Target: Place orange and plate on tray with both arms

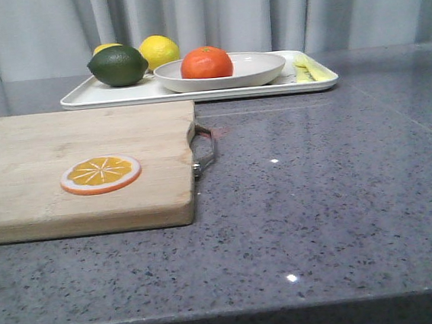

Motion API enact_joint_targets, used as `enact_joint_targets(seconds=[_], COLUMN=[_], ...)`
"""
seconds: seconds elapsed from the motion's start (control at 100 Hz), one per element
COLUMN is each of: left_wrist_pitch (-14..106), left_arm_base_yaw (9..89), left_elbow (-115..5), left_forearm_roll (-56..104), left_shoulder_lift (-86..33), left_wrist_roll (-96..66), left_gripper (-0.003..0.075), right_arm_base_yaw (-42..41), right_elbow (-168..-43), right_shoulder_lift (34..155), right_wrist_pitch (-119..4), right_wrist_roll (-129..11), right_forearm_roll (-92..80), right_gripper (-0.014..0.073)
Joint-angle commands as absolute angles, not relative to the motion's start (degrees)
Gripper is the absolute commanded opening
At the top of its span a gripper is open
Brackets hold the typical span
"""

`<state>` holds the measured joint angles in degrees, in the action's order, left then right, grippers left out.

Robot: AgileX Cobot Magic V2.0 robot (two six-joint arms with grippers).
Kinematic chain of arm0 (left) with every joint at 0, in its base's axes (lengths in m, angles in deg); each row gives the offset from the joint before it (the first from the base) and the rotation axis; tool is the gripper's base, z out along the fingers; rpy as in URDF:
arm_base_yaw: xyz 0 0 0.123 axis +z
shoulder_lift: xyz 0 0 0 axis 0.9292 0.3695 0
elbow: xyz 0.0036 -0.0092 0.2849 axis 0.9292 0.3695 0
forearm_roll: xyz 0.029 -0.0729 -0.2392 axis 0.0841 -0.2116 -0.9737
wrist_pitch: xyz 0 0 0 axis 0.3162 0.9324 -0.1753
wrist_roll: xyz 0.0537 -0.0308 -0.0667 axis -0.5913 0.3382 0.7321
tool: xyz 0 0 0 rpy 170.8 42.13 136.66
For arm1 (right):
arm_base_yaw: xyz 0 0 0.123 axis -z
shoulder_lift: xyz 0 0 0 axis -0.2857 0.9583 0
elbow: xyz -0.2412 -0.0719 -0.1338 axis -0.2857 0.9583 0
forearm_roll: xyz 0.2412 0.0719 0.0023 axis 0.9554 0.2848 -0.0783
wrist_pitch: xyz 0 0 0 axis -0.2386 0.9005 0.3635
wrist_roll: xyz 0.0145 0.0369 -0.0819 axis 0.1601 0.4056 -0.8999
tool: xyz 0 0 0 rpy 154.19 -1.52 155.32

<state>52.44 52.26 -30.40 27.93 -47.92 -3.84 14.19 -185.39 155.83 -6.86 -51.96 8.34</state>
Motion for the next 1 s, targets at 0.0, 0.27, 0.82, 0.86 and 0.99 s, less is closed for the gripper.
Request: enact_joint_targets(seconds=[0.0,0.27,0.82,0.86,0.99], left_wrist_pitch=[48.74,48.37,48.06,48.06,47.42], left_arm_base_yaw=[52.36,52.36,52.36,52.36,52.36], left_elbow=[-32.0,-32.0,-32.0,-32.0,-32.0], left_forearm_roll=[26.86,26.86,26.82,26.82,26.72], left_shoulder_lift=[-47.96,-47.96,-47.96,-47.96,-48.06], left_wrist_roll=[-3.93,-3.93,-3.83,-3.71,-3.43], left_gripper=[0.0386,0.0386,0.0386,0.0386,0.0386], right_arm_base_yaw=[14.32,14.32,14.32,14.32,14.32], right_elbow=[-186.66,-177.42,-132.75,-128.12,-114.64], right_shoulder_lift=[150.3,141.73,104.75,102.03,92.22], right_wrist_pitch=[-8.15,-8.35,-26.89,-29.31,-35.31], right_wrist_roll=[-53.34,-58.43,-60.96,-60.96,-60.96], right_forearm_roll=[10.31,9.87,-2.09,-2.22,-2.24], right_gripper=[0.0378,0.0348,0.0309,0.0309,0.0309])
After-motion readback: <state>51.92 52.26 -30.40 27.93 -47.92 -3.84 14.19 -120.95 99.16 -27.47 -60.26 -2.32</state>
